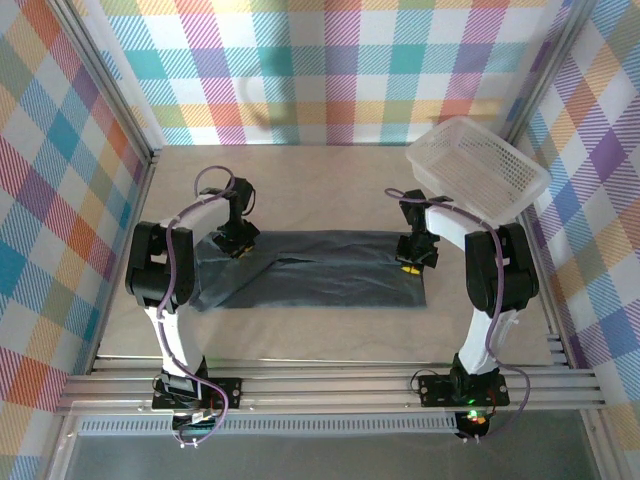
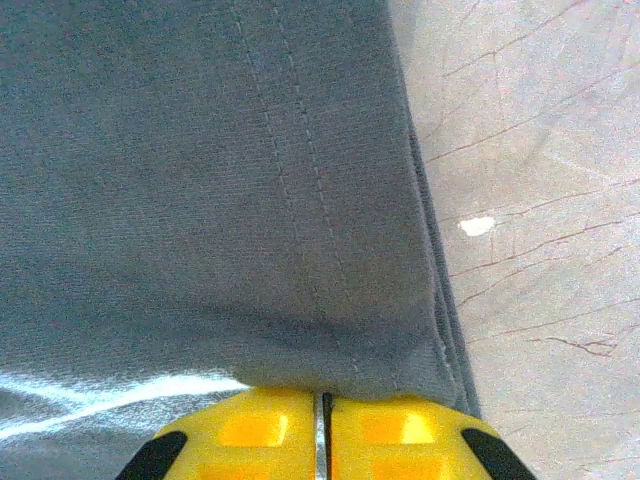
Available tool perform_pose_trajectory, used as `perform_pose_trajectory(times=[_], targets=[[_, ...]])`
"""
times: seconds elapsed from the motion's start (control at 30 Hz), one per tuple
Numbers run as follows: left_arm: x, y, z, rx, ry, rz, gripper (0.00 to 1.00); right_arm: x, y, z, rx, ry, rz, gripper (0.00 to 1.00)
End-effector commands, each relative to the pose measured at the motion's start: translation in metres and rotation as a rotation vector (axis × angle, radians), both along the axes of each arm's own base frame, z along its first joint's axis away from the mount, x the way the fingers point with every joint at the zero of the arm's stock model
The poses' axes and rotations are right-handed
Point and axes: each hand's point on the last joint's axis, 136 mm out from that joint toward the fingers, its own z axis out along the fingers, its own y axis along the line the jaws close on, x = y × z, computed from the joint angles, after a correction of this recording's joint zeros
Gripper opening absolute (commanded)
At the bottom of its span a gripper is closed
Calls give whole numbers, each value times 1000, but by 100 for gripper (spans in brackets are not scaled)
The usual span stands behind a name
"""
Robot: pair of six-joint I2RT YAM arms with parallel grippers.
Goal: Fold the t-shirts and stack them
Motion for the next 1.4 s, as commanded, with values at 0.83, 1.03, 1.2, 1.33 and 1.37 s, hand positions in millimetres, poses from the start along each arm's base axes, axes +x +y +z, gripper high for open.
perform_pose_trajectory(times=[0.83,1.03,1.2,1.33,1.37], targets=[[-104,-84,22,-189,91,128,0,5,0,21,12,-43,27,13],[-115,-100,18,-199,89,195,0,7,2,22,22,-51,24,13],[-121,-119,7,-271,110,272,17,8,2,23,23,-52,28,13],[-127,-127,19,-332,121,316,37,9,1,24,17,-55,34,13],[-127,-128,26,-352,116,323,42,8,1,24,15,-54,34,13]])
